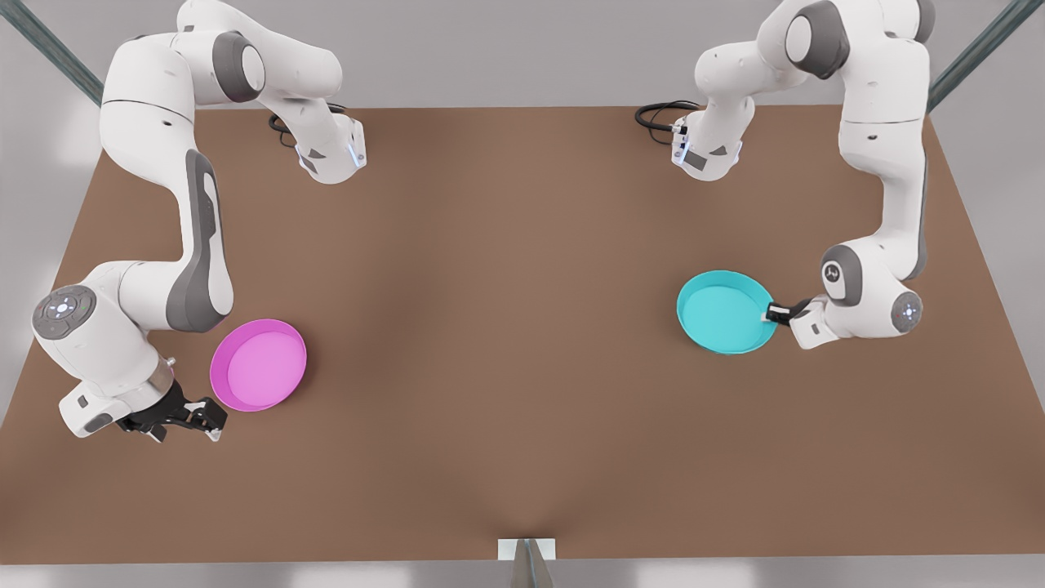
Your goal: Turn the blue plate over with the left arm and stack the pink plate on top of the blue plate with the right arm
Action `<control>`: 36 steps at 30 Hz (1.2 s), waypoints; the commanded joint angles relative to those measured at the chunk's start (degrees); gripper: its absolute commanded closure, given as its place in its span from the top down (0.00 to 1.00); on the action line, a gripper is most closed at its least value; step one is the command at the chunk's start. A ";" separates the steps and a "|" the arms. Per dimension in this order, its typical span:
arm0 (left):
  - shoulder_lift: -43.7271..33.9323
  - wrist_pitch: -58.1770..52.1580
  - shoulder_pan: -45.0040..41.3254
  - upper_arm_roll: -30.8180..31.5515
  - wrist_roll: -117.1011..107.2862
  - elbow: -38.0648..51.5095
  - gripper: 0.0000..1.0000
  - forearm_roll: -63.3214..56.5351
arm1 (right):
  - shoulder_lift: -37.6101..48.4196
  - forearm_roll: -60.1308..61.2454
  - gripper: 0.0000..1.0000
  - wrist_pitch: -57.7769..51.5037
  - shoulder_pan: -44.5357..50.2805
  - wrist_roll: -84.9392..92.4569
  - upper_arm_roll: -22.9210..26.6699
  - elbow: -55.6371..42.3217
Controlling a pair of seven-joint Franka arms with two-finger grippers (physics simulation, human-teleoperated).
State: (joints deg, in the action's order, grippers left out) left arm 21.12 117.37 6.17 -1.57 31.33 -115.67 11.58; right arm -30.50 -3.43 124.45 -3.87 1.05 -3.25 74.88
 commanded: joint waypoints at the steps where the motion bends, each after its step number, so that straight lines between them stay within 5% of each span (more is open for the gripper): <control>1: -0.29 -0.21 -0.55 -0.01 -0.83 0.00 0.21 2.23 | 0.00 0.00 1.00 0.00 0.00 0.00 0.00 0.00; 8: -2.84 -0.12 -8.55 -0.10 -13.40 0.09 0.21 -7.88 | 0.00 0.00 1.00 0.00 0.09 0.00 0.00 0.00; 14: -5.13 -1.44 -15.58 -0.10 -22.27 0.27 0.21 -28.71 | 0.00 0.00 1.00 -0.09 0.09 0.00 0.00 0.00; 22: -4.95 -16.29 -27.35 3.50 -43.89 2.11 0.21 -51.30 | 0.00 0.00 1.00 -0.18 0.09 0.00 0.00 0.00; 28: -4.69 -28.60 -36.84 4.03 -52.16 4.31 0.21 -53.15 | 0.00 0.00 1.00 -0.26 0.18 0.00 0.00 0.00; 36: 5.95 -44.33 -50.47 3.51 -55.94 17.31 0.21 -55.70 | 0.00 0.00 1.00 -0.26 0.18 0.00 0.00 0.00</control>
State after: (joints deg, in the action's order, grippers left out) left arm 28.06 71.63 -45.22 1.97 -24.46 -96.92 -46.67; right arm -30.50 -3.43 124.19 -3.69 1.05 -3.25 74.88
